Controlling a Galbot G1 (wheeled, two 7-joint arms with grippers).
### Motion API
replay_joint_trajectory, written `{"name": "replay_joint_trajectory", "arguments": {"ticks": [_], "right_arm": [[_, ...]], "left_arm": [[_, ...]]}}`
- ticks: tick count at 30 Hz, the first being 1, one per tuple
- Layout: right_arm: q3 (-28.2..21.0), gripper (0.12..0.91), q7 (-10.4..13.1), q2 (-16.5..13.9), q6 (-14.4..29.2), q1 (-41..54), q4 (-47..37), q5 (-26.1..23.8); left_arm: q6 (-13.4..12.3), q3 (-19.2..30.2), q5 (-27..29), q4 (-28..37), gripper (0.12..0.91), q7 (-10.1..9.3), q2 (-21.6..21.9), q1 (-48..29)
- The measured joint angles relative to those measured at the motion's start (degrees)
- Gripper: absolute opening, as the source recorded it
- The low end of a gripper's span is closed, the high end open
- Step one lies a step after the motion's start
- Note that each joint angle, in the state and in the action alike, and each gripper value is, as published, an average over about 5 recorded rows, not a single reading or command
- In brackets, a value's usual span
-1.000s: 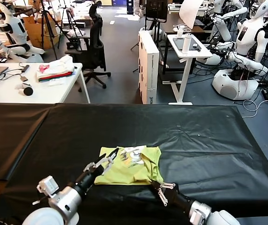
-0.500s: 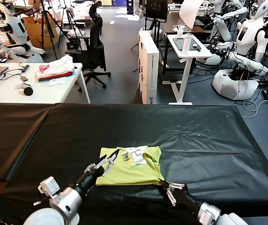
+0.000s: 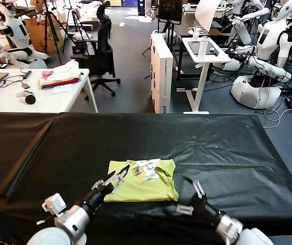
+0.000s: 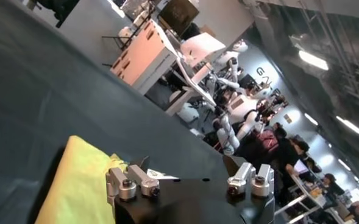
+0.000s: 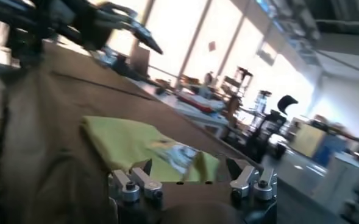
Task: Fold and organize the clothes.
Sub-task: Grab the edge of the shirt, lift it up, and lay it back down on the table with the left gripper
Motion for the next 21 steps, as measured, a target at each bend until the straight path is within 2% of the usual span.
{"name": "replay_joint_trajectory", "arguments": {"ticks": [4,9,15,21], "right_arm": [[-3.87,0.907,3.14,2.72,-9.14,4.62,0.03,0.02],[-8.64,0.907,3.98,5.22,-16.81,9.62,-1.56,-0.49],[-10.68,0.907,5.77,7.40,-18.67,11.73,-4.04,-0.81],[-8.83,0.907,8.90,9.04,-17.69,10.93,-4.69,2.32]], "left_arm": [[-0.63,-0.07,0.71,-0.15,0.907,0.13,-0.07,0.44],[-1.15,0.02,1.72,-0.27,0.907,0.33,-0.66,0.86],[-1.78,0.03,2.63,-0.25,0.907,0.70,-1.30,1.51],[-2.02,0.04,3.12,-0.16,0.907,0.90,-1.78,1.74]]}}
